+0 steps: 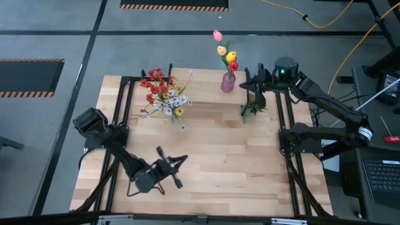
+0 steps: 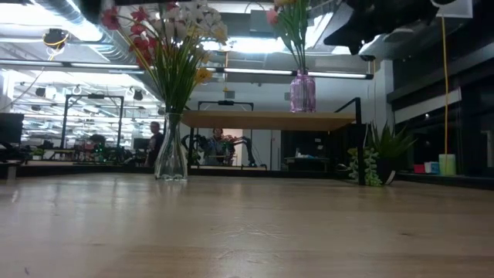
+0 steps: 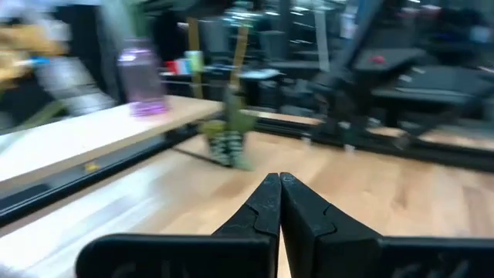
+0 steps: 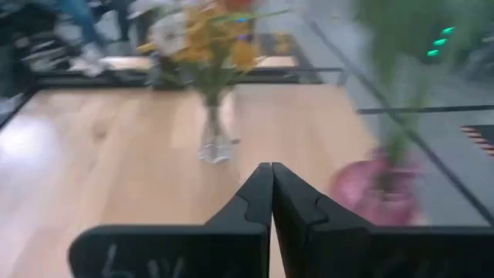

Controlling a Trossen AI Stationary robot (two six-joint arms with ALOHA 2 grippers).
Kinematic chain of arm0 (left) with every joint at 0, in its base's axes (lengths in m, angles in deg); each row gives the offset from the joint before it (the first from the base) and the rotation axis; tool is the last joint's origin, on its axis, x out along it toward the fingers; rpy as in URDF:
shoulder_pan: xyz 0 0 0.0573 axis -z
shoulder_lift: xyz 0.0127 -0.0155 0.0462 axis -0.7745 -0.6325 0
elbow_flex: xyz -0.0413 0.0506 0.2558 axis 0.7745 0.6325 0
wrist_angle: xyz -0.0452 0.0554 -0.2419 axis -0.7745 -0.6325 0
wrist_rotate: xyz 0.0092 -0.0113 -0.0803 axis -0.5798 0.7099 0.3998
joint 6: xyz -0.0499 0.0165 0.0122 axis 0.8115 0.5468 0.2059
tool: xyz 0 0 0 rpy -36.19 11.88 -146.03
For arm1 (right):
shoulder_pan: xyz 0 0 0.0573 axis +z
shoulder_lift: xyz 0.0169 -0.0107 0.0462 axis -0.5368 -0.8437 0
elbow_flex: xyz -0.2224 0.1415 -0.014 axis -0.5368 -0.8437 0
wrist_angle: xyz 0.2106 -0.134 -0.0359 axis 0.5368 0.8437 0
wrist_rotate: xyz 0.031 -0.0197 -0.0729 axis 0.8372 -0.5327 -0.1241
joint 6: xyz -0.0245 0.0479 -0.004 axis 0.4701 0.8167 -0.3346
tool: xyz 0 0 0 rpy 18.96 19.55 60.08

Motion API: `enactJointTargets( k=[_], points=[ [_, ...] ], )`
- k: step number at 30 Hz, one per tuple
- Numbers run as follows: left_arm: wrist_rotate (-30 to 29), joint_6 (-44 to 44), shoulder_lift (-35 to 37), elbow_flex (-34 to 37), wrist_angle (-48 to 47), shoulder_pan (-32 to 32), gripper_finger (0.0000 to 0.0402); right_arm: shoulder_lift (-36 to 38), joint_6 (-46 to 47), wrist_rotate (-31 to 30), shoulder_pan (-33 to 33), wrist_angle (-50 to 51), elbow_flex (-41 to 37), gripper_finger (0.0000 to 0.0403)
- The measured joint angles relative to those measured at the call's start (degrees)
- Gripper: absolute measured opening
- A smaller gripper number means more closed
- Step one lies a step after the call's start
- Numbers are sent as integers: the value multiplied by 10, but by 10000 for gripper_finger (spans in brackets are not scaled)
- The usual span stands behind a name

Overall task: Pick and place flowers into a vace then onto a shelf
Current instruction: Put the transparent vase with flowers on the shelf

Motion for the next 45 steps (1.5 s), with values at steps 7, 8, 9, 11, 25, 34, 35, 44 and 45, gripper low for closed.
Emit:
enactJointTargets(
  k=[7, 8, 9, 11, 25, 34, 35, 44, 45],
  points=[
    [-111, 23, 0, 0, 0, 21, 2, 17, -11, 0, 68, -5, -49, 4],
    [-116, 17, 0, 0, 0, 17, 2, 19, -9, 0, 75, -21, -64, 5],
    [-122, 11, 0, 0, 0, 14, 2, 20, 1, 0, 82, -41, -80, 6],
    [-134, 4, 0, 0, 0, 9, 2, 25, 18, 0, 94, -87, -111, 5],
    [-66, 55, 8, 0, -70, -27, 60, 72, 59, 0, 150, -184, -220, 4],
    [102, 274, 137, 0, -430, -64, 7, 72, 77, 0, 173, -205, -225, 5],
    [129, 330, 154, 0, -492, -64, 4, 72, 77, 0, 175, -204, -225, 5],
    [125, 596, 189, 0, -787, -61, 2, 72, 76, 0, 184, -203, -225, 5],
    [121, 591, 189, 0, -792, -62, 4, 72, 76, 0, 184, -203, -225, 5]
  ],
)
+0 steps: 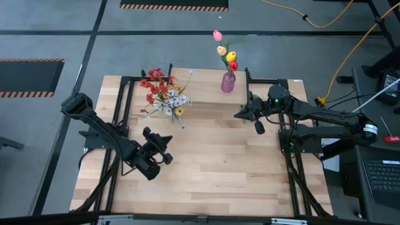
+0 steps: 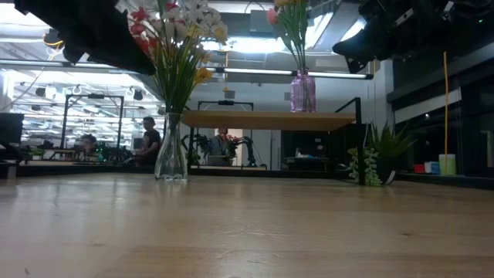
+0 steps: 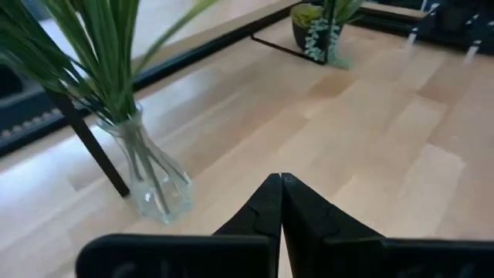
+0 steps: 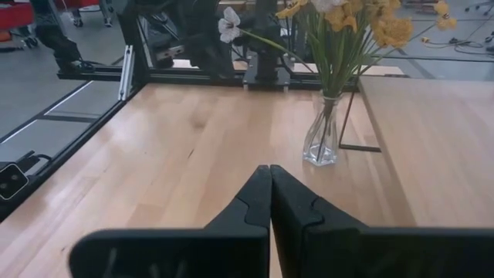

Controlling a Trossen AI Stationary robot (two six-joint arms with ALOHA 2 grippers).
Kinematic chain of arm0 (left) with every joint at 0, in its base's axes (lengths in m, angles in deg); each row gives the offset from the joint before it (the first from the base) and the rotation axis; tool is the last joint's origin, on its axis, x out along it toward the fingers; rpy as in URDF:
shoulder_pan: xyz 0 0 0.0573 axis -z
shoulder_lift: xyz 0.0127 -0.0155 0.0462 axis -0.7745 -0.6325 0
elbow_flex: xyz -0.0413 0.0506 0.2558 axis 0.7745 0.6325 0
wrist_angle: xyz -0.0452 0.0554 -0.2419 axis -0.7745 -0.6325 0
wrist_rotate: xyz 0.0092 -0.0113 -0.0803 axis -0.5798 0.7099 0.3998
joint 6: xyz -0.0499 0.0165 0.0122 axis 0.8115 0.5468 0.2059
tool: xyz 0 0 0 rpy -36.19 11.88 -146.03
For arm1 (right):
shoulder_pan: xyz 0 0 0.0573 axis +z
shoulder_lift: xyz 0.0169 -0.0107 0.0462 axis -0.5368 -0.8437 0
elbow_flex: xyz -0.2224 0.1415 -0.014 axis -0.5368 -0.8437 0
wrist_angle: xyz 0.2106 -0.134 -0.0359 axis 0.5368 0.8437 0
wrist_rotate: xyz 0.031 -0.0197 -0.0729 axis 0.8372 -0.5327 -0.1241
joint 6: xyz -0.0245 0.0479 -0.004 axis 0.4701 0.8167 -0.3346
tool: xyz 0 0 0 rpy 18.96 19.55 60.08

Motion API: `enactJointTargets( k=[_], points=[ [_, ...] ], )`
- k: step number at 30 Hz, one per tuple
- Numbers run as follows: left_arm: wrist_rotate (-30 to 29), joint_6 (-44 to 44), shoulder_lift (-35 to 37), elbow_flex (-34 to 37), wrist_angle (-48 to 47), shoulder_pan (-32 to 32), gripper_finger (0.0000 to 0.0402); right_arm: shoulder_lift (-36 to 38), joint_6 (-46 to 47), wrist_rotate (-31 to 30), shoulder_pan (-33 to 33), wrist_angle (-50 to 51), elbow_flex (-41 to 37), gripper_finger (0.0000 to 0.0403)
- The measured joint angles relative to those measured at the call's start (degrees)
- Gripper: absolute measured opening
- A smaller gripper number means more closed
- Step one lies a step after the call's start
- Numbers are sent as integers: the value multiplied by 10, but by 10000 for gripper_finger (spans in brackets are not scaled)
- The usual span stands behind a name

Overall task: Pick and place flowers into a vace then onto a shelf
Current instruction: Put the transparent vase with flowers on the shelf

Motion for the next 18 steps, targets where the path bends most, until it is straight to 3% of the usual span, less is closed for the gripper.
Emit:
enactJointTargets(
  k=[8, 18],
  points=[
    [-12, -23, 0, 0, -15, -16, 45, 0, -1, 0, 0, 0, 0, 5],
    [8, 38, -1, 0, -71, -61, 145, 0, 2, 0, 4, -4, 0, 5]
  ],
)
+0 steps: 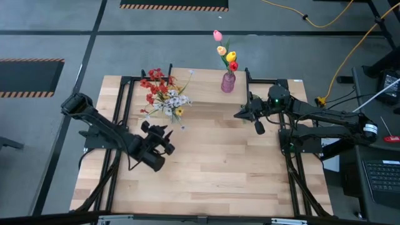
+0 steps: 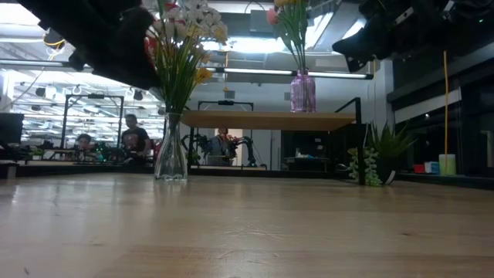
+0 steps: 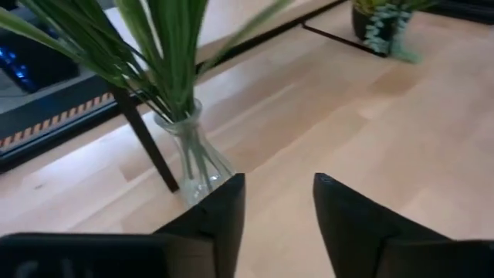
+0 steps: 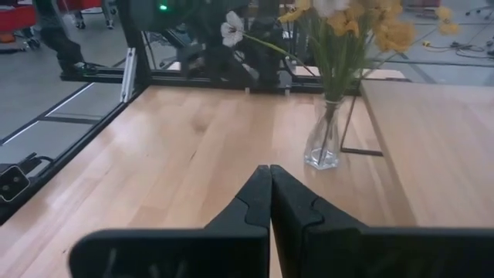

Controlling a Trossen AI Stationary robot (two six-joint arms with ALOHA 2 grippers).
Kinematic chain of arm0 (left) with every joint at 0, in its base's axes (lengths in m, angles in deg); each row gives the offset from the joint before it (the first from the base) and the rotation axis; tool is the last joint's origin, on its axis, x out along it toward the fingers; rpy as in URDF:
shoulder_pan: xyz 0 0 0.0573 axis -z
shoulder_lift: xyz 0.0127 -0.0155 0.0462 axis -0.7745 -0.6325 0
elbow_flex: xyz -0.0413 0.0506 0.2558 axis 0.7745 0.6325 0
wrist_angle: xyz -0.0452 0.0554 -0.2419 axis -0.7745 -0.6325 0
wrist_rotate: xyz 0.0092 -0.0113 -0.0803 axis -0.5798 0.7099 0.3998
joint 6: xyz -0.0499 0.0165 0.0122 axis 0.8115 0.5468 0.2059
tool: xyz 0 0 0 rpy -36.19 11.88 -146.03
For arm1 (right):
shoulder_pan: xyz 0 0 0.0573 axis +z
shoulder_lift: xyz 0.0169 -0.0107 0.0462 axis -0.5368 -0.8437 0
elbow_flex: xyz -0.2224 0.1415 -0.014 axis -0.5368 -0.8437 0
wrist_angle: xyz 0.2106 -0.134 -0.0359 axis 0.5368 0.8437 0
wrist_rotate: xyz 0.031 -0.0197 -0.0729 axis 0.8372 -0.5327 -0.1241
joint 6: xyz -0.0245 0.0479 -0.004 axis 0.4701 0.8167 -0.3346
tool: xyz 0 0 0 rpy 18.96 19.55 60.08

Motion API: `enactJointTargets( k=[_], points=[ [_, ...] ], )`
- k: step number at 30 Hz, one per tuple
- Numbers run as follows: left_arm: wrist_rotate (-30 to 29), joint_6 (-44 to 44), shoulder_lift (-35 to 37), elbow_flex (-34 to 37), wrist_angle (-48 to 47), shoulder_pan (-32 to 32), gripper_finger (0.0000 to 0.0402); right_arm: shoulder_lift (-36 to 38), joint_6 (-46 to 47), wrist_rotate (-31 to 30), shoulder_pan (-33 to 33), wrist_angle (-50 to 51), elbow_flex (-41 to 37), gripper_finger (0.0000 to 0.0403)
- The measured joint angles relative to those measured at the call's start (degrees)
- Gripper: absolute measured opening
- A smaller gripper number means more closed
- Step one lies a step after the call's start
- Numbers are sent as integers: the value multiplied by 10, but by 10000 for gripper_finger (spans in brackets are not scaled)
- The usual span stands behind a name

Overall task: Pick and place flowers into a vace then onto a shelf
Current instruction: Put the transparent vase with flowers on the shelf

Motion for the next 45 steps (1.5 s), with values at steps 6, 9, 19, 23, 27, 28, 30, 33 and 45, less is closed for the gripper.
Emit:
enactJointTargets(
  k=[6, 9, 19, 23, 27, 28, 30, 33, 45],
  points=[
    [-21, 13, 0, 24, 8, -31, 195, 0, -18, -1, 29, -3, 0, 5],
    [-77, 29, 0, 68, 46, -33, 209, 0, -39, -1, 42, -3, 0, 5],
    [-109, -200, -30, 190, 411, -42, 206, 0, -62, -1, 54, -3, 0, 5],
    [-109, -215, -53, 203, 457, -69, 207, 0, -63, -1, 54, -5, 0, 5],
    [-109, -223, -69, 204, 481, -97, 206, 0, -63, 0, 54, -5, 0, 5],
    [-110, -227, -72, 204, 488, -103, 206, 0, -63, 0, 54, -4, 0, 5],
    [-117, -230, -74, 204, 491, -115, 205, 0, -62, 0, 54, -3, 0, 5],
    [-124, -231, -74, 204, 492, -129, 205, -1, -62, 0, 54, -3, 0, 5],
    [-107, -293, -74, 204, 552, -171, 203, -8, -74, 0, 54, -1, 0, 5]
  ],
)
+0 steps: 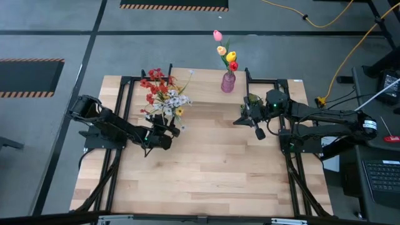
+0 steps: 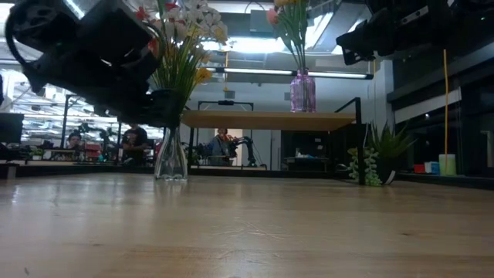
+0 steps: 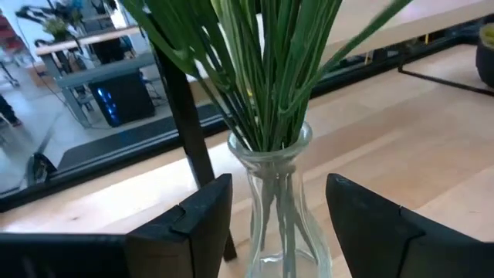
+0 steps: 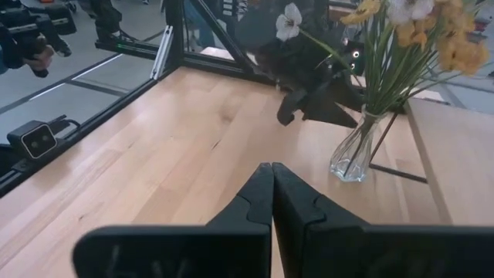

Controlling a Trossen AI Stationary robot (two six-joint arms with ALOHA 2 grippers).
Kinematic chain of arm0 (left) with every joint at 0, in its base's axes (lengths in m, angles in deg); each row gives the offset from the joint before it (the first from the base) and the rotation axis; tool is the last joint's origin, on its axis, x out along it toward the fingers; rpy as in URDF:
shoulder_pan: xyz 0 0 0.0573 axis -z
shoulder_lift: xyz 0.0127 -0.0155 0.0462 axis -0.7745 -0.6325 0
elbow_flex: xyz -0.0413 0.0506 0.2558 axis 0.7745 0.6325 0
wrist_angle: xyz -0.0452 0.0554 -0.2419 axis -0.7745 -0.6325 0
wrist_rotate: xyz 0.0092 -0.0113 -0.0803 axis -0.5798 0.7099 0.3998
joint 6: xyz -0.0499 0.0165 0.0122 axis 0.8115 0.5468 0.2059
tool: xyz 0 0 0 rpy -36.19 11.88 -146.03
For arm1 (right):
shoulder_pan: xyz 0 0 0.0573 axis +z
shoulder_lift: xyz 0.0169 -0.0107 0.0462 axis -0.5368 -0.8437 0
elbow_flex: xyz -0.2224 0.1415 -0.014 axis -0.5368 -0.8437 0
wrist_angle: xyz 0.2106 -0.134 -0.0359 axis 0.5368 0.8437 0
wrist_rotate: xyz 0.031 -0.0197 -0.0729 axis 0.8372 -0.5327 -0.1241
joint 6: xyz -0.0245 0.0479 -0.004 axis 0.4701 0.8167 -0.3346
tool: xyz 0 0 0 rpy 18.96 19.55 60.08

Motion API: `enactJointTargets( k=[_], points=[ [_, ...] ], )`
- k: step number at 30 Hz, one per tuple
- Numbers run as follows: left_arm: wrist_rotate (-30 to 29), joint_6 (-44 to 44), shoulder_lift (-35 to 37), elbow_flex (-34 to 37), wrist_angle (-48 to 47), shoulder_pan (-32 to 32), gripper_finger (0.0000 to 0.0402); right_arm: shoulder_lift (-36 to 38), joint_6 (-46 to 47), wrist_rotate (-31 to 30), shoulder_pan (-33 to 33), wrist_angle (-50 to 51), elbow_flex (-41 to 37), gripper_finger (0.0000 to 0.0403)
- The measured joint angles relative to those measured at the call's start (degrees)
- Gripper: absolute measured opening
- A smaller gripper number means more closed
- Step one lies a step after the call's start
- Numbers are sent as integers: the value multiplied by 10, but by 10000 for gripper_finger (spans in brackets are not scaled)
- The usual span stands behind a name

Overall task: Pick and place flowers into a vace then onto a shelf
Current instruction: Put the transparent vase with flowers on the shelf

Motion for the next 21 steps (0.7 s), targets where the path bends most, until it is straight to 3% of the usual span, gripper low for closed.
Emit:
enactJointTargets(
  k=[9, 17, 21],
  points=[
    [32, -69, 0, 0, 66, -50, 203, -45, -3, 0, 0, -5, 0, 5],
    [66, -75, 0, 0, 82, -88, 201, -53, -5, 0, 0, -36, 0, 5],
    [93, -94, 0, 0, 90, -97, 180, -53, -5, 0, 0, -35, 0, 5]
  ],
)
